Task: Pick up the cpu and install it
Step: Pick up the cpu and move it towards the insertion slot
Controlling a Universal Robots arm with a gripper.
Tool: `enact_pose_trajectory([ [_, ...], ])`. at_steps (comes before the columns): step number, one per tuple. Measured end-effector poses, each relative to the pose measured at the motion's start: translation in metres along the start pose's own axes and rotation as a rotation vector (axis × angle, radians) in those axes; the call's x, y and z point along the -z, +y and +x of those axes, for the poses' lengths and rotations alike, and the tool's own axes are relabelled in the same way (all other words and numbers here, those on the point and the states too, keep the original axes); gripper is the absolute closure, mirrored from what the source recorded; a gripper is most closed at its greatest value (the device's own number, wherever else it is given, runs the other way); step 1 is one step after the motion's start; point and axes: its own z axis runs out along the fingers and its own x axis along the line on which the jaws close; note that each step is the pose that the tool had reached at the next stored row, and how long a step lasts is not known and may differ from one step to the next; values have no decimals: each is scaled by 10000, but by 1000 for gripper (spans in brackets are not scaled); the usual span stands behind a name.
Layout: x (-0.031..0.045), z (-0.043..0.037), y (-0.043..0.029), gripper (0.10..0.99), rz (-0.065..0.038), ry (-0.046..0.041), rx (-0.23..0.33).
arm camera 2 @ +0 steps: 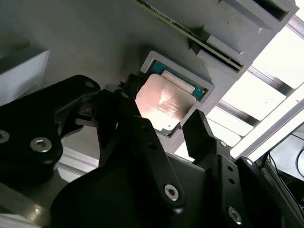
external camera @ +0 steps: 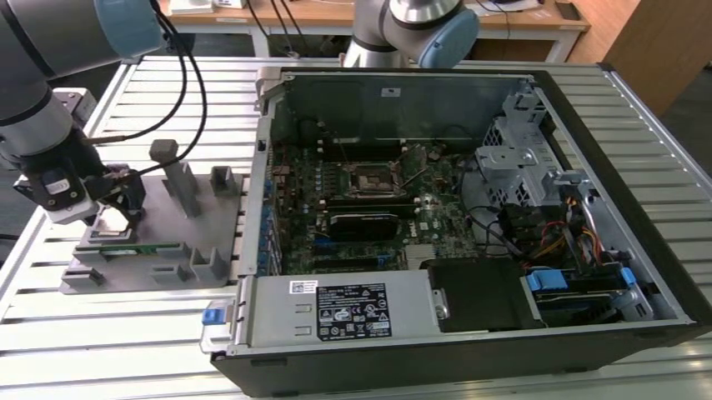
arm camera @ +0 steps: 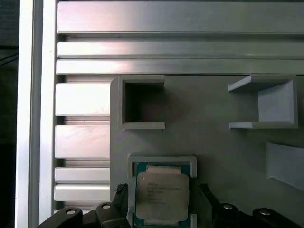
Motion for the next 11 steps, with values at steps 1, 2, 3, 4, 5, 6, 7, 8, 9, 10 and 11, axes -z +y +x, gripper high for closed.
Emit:
enact_pose_trajectory([
  [1,-3,0,0,443,1,1,0],
  [2,-3,0,0,443,4,2,0],
  [3,-2,1,0,506,8,3,0],
  [4,-3,0,0,557,8,2,1],
  [5,-3,0,0,557,7,0,0],
  [6,-2,0,0,557,6,-3,1],
  [7,2,-1,1,557,5,-6,0],
  [8,13,0,1,557,5,-6,0],
  [9,28,0,1,557,6,-3,0],
  [10,46,0,2,557,6,-3,0],
  [11,68,0,3,557,6,-3,0],
])
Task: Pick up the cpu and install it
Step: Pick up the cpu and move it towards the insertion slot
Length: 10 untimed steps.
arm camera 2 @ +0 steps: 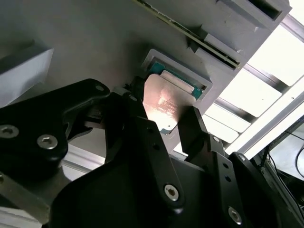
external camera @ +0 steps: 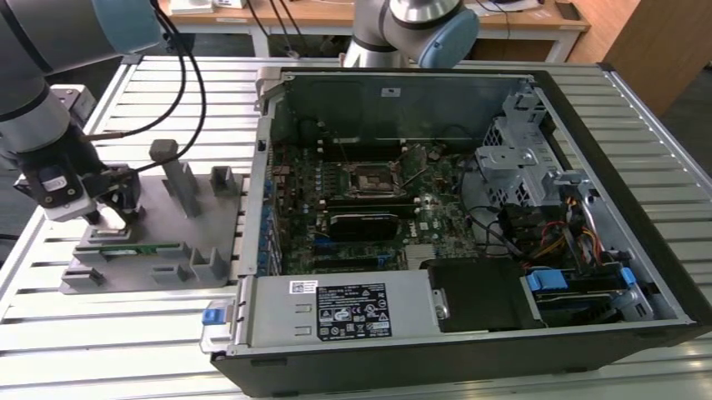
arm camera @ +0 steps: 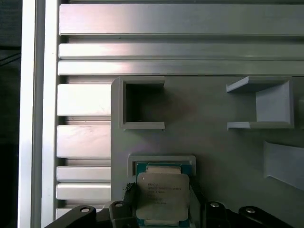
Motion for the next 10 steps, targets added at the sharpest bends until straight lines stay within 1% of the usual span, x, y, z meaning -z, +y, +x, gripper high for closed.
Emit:
enact_pose_trajectory([
  [10,274,0,12,557,0,-1,0],
])
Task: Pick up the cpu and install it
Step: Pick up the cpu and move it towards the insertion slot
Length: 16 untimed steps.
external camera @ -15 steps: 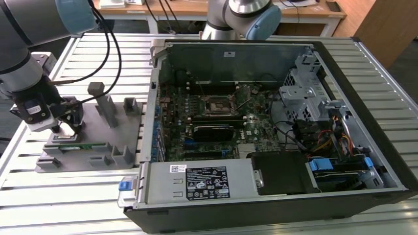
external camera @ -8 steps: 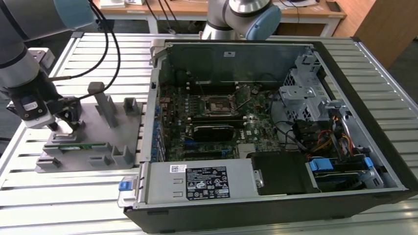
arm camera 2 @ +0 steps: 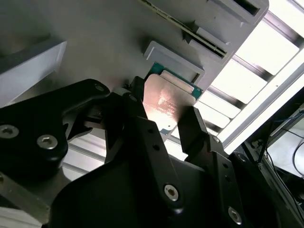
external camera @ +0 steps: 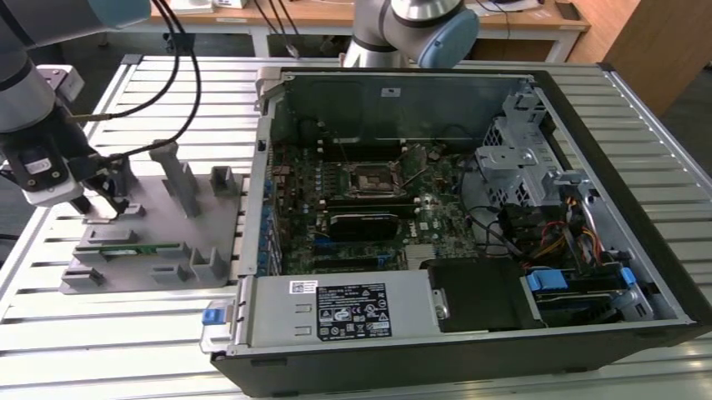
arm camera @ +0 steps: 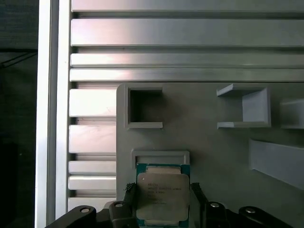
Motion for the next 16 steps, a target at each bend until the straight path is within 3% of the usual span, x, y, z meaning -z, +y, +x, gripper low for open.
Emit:
enact_pose_trajectory([
  [8,299,0,13,557,0,1,-1],
  [16,480,0,20,557,-3,1,0],
])
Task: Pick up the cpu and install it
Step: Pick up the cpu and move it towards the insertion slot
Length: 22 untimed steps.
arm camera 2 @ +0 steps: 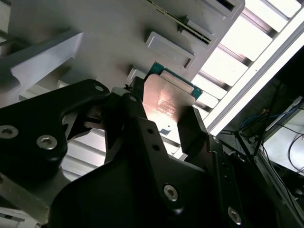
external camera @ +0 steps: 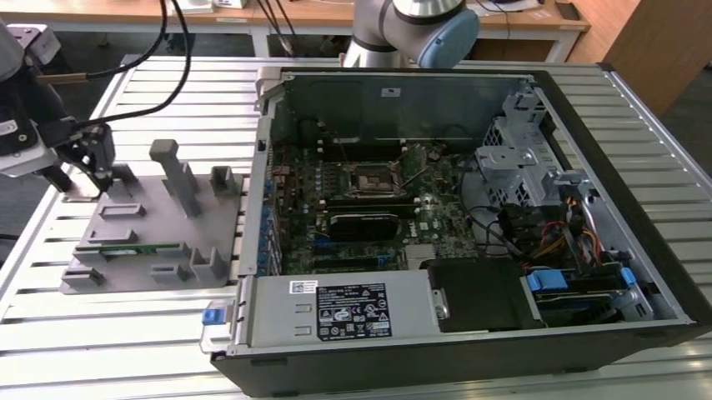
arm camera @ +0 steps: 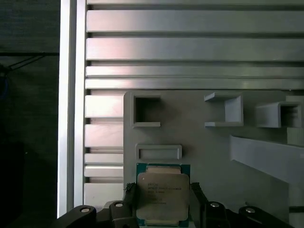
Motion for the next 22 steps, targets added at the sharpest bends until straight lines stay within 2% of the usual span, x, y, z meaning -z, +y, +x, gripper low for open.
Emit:
enact_pose_trajectory([
  [7,174,0,7,557,0,0,0],
  [22,633,0,27,557,0,0,0],
])
